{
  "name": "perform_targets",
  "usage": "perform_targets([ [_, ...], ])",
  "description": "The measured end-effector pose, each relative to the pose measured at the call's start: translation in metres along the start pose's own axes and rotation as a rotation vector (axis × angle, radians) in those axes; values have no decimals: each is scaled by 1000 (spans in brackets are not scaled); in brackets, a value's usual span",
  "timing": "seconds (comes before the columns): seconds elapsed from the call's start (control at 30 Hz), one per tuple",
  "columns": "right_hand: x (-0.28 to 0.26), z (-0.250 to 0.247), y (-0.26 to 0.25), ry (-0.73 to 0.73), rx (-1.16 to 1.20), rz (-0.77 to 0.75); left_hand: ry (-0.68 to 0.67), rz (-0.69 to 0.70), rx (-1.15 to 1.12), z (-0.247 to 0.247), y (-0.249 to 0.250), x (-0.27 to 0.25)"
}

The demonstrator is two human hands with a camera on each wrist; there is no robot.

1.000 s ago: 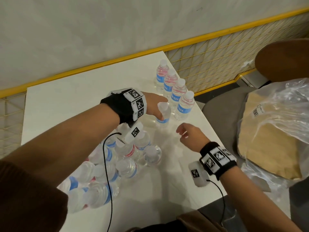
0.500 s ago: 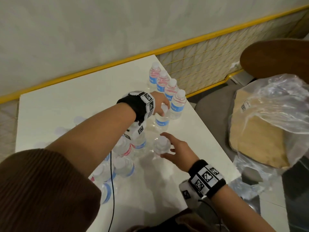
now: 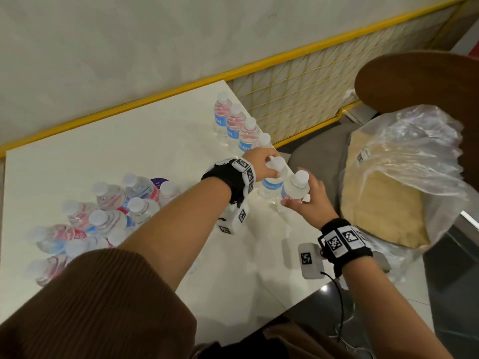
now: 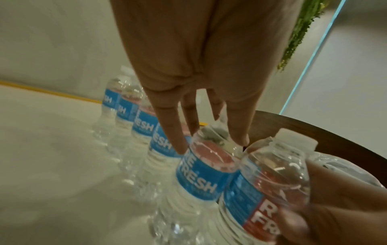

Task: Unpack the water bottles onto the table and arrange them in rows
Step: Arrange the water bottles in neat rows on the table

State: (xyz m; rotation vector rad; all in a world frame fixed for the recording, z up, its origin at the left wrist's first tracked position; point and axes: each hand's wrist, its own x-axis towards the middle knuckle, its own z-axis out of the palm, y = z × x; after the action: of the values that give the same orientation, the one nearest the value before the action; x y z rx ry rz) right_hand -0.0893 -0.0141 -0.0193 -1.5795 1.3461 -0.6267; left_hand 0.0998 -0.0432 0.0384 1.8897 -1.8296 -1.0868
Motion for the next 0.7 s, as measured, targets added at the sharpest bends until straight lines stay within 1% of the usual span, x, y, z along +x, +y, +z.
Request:
perform_targets([
  [0.03, 0, 3, -1, 55, -35, 23, 44, 6, -38, 6, 1, -1],
  [0.1, 2, 6, 0, 142, -56, 8, 129, 19, -113, 16, 2, -3],
  [0.17, 3, 5, 4, 161, 5, -16, 203, 21, -176, 26, 1, -7],
  [0.2, 3, 2, 7, 140, 59, -7, 233, 17, -196, 30, -2, -9],
  [0.27, 2, -7, 15, 47, 123, 10, 272, -6, -238, 38, -7, -12],
  [0.37, 1, -15, 25, -93, 140, 3, 304, -102, -379, 48, -16, -17],
  [0.43, 0, -12, 28, -105, 110, 13, 330, -153, -485, 58, -24, -21],
  [0.53, -3, 1, 27, 8, 12, 50, 322, -232, -548, 77, -38, -26],
  [0.6, -5, 6, 27, 66, 67, 78, 267, -280, -541, 85, -45, -25],
  [0.7, -8, 5, 29, 14, 164, 75, 229, -272, -552, 89, -48, -19],
])
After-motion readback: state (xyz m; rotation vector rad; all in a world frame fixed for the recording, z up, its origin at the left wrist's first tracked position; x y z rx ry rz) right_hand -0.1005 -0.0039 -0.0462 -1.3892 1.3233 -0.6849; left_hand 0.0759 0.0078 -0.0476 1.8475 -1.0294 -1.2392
